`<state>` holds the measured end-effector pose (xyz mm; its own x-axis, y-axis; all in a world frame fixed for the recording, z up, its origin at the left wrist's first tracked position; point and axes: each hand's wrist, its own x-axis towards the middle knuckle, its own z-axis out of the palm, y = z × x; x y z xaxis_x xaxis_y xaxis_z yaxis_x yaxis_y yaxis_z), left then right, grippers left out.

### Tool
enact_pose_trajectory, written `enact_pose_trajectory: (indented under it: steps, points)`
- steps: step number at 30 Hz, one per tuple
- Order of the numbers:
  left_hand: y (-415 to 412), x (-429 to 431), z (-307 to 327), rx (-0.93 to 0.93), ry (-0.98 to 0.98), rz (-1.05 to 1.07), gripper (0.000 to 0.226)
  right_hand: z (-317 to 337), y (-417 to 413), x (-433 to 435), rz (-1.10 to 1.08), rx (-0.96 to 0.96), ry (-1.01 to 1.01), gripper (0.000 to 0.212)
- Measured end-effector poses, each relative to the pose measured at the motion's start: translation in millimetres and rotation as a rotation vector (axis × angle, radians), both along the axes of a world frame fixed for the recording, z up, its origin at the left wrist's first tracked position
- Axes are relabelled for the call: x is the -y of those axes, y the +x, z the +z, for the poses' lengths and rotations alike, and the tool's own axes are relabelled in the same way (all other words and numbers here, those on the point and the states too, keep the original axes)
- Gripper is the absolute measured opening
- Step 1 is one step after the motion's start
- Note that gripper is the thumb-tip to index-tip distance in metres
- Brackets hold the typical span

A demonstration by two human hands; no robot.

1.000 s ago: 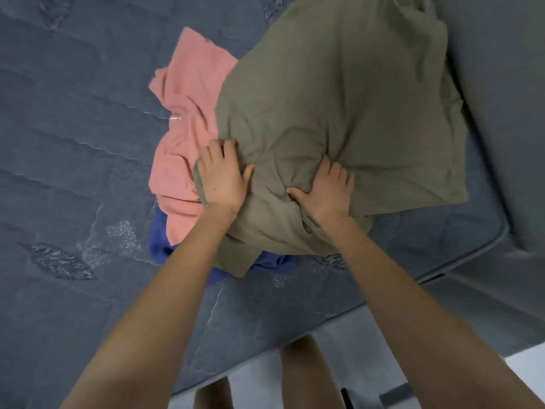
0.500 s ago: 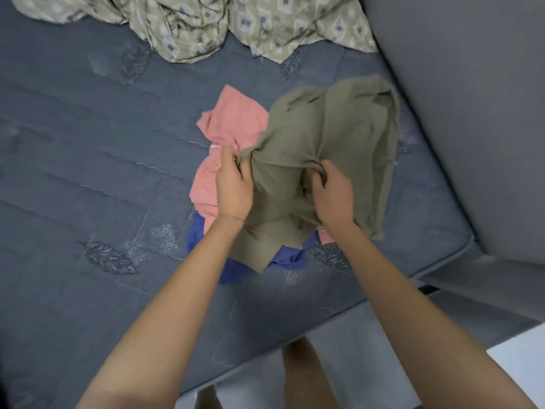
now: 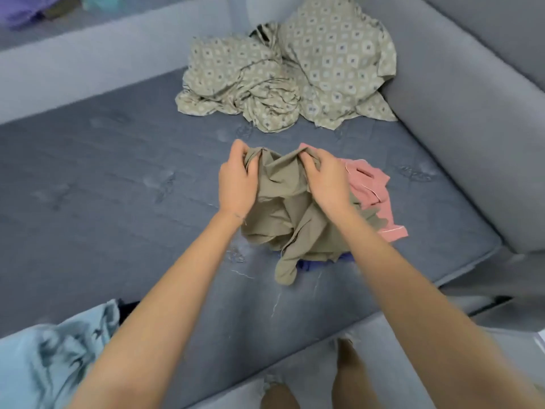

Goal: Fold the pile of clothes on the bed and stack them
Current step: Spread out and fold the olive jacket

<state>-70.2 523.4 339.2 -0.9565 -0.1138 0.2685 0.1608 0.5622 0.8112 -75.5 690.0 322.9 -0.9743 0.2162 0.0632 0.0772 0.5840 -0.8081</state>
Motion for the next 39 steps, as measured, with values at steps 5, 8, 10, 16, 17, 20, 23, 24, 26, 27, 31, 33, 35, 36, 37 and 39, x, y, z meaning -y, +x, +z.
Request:
enact_pose_trajectory:
  steps: [5,8,10,16,17,20,23,24,26,27,31,33,35,36,37,39]
  points:
    - [43,72,60,-0.025,-0.056,0.012,0.021,58,35,74,0.070,0.002,0.101,0.042]
    - [69,105,77,-0.021,-0.054,0.048,0.022,80,53,103,0.142,0.013,0.179,0.041]
    - [85,122,85,-0.017,-0.039,0.072,0.022,90,61,118,0.189,0.016,0.189,0.040]
    - [113,148,89,0.033,-0.053,0.165,0.026,94,67,140,0.329,0.054,0.293,0.045]
    - [116,151,86,0.046,-0.050,0.188,0.028,91,66,140,0.349,0.067,0.304,0.047]
    - [120,153,73,0.096,-0.036,0.261,0.037,72,62,138,0.403,0.125,0.304,0.048]
    - [118,158,48,0.176,0.040,0.373,0.040,46,58,135,0.444,0.198,0.285,0.049]
    - [117,161,36,0.219,0.066,0.416,0.041,36,56,134,0.462,0.220,0.295,0.048]
    - [114,170,9,0.327,0.091,0.482,0.043,15,50,134,0.492,0.260,0.330,0.045]
    - [113,174,-5,0.390,0.086,0.495,0.043,5,48,135,0.508,0.285,0.347,0.045]
    - [113,181,-47,0.546,0.123,0.493,0.036,-25,38,139,0.552,0.350,0.371,0.032]
    - [112,180,-59,0.550,0.179,0.490,0.023,-34,33,140,0.531,0.351,0.339,0.016]
    - [112,180,-70,0.547,0.263,0.494,0.019,-42,29,141,0.525,0.339,0.305,0.014]
    - [114,180,-74,0.555,0.264,0.484,0.021,-47,28,142,0.535,0.343,0.305,0.015]
    - [116,182,-77,0.570,0.245,0.465,0.023,-52,29,142,0.548,0.356,0.313,0.018]
    - [121,188,-88,0.591,0.212,0.427,0.026,-64,33,142,0.583,0.382,0.344,0.024]
